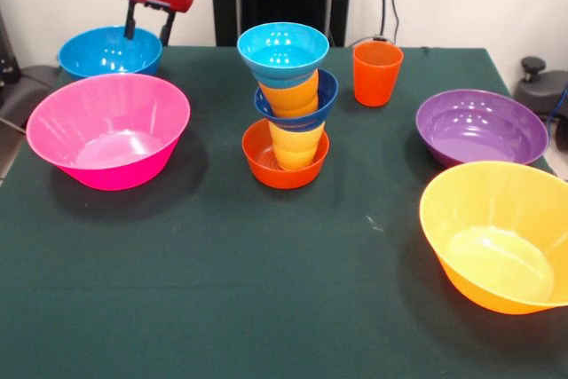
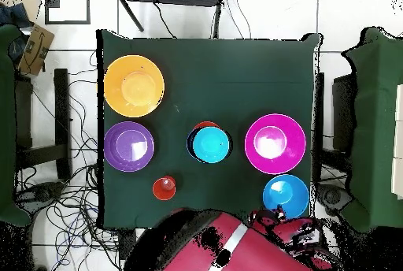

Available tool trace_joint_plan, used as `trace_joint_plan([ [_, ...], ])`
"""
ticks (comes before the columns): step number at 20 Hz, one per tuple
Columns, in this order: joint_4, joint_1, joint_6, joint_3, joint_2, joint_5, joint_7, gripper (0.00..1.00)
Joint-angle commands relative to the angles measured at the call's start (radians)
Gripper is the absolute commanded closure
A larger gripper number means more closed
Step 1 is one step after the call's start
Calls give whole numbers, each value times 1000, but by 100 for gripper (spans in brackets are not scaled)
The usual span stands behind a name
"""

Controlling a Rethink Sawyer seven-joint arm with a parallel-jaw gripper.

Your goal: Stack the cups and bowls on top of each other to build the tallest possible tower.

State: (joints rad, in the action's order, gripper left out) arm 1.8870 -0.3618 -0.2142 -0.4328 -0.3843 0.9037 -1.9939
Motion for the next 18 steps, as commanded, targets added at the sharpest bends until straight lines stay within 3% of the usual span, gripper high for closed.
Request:
trace_joint_plan([
  [1,-87,-12,-117,155,-9,60,-39,0],
  [11,-97,1,-136,142,2,56,-44,0],
  [12,-99,4,-137,136,4,49,-44,100],
  [18,-68,31,-138,105,-11,14,-54,100],
])
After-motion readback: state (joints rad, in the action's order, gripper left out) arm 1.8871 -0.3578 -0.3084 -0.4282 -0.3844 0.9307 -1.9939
